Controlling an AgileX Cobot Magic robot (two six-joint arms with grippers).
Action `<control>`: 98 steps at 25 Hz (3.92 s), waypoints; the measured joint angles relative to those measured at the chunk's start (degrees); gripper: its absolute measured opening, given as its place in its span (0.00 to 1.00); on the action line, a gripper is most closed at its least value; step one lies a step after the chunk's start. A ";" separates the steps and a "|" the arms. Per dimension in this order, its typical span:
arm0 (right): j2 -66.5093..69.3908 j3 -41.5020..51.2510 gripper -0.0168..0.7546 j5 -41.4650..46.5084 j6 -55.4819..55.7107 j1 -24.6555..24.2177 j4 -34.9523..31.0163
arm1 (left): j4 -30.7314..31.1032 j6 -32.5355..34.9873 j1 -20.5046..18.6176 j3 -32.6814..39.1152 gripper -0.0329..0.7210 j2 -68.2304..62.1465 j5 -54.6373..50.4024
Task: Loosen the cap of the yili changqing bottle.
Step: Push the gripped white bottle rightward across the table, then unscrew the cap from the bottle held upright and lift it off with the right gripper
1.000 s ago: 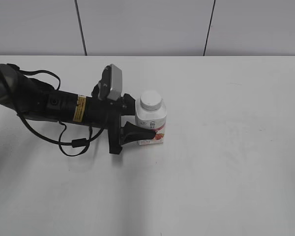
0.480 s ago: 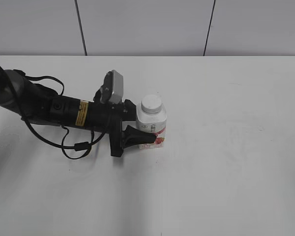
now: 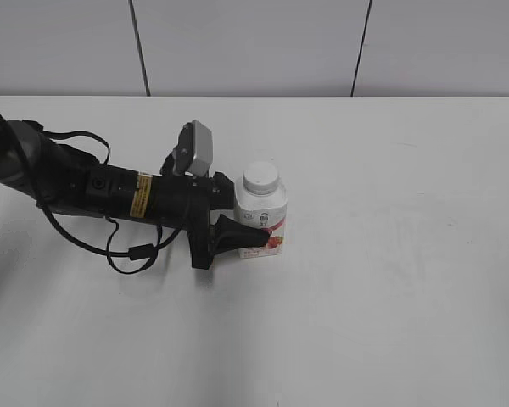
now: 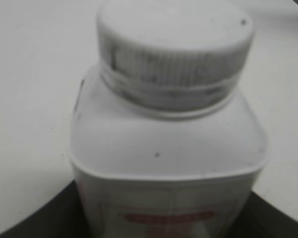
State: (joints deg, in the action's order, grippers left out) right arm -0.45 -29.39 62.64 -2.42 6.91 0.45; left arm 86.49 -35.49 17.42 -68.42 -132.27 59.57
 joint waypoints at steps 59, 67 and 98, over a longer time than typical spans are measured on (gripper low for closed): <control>88.96 -45.50 0.64 -2.41 11.93 12.03 -23.19 | 0.71 -0.26 -0.17 0.00 0.58 0.00 0.41; 104.90 -60.09 0.64 1.53 17.75 19.25 -18.66 | 0.71 -0.26 -0.17 0.00 0.58 0.00 0.41; 122.98 -76.54 0.64 6.89 31.09 26.30 -14.37 | 0.71 -0.30 -0.17 0.00 0.58 0.00 0.41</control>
State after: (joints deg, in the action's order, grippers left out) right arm 122.53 -105.94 69.53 28.67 33.21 -13.92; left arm 87.21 -35.79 17.25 -68.42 -132.27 59.98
